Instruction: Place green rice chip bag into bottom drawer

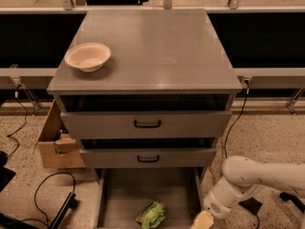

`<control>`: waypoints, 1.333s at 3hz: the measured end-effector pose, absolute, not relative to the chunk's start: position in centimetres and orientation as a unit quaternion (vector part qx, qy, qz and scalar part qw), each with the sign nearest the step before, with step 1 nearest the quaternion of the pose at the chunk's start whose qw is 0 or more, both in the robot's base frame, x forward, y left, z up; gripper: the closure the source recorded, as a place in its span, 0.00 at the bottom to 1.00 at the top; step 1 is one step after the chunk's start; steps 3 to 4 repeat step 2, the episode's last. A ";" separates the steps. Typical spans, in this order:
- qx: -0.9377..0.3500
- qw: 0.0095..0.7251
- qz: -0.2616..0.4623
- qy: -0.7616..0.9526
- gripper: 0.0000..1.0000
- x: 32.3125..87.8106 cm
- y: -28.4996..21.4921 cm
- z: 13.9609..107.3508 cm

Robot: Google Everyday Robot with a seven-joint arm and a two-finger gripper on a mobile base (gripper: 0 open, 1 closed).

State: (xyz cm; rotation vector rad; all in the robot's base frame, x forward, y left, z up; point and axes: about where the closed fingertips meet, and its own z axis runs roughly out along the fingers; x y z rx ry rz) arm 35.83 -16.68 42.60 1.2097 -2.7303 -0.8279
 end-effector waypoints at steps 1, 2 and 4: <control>0.364 0.077 -0.236 -0.898 0.00 28.2 -18.9 49.5; 0.349 0.044 -0.213 -0.912 0.00 22.6 -19.5 53.0; 0.349 0.044 -0.213 -0.912 0.00 22.6 -19.5 53.0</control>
Offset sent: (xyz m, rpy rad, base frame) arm -0.1407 -0.0636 0.2489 -0.2588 -0.3875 -0.1985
